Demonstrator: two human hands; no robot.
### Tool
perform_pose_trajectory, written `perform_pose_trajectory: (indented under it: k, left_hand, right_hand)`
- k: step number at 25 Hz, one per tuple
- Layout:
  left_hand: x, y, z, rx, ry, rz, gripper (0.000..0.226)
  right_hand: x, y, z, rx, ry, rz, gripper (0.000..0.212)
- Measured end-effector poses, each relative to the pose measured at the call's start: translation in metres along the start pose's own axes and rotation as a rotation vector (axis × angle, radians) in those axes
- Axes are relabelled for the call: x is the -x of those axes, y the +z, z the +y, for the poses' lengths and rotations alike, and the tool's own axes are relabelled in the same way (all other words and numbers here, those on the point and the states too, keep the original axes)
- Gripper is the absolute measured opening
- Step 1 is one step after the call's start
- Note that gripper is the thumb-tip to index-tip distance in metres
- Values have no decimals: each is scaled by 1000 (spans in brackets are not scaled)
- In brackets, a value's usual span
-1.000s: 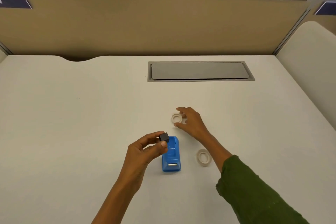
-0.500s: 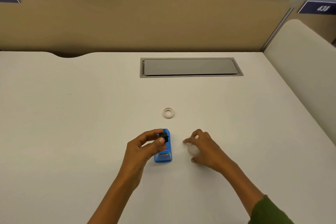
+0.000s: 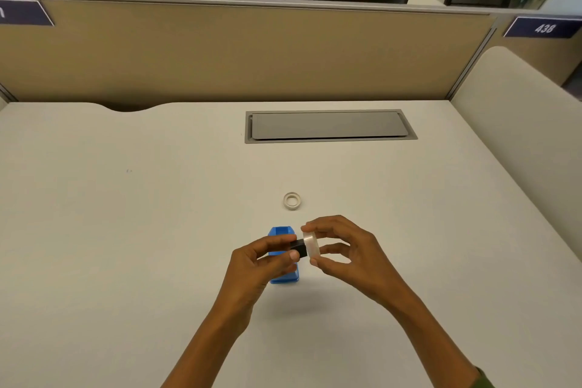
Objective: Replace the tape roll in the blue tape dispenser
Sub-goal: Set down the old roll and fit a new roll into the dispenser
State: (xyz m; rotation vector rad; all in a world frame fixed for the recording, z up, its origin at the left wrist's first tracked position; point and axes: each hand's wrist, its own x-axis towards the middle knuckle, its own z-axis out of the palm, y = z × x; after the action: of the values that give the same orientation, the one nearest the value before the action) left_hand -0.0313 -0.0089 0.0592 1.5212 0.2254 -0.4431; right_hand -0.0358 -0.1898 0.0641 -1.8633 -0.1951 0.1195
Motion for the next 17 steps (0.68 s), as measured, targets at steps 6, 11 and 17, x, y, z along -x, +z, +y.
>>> perform_pose_trajectory:
  k: [6,11,17]
  left_hand:
    - [5,1,4,6,18,-14,26]
    - [4,2,3,-9,24,-2,25]
    - [7,2,1,-10,36,58,26]
  right_hand:
    - [6,2,-6,-27,-45,-32,38]
    - [7,5,-7,-70,-28,-37,50]
    - [8,8,-7,-113,23,-20,65]
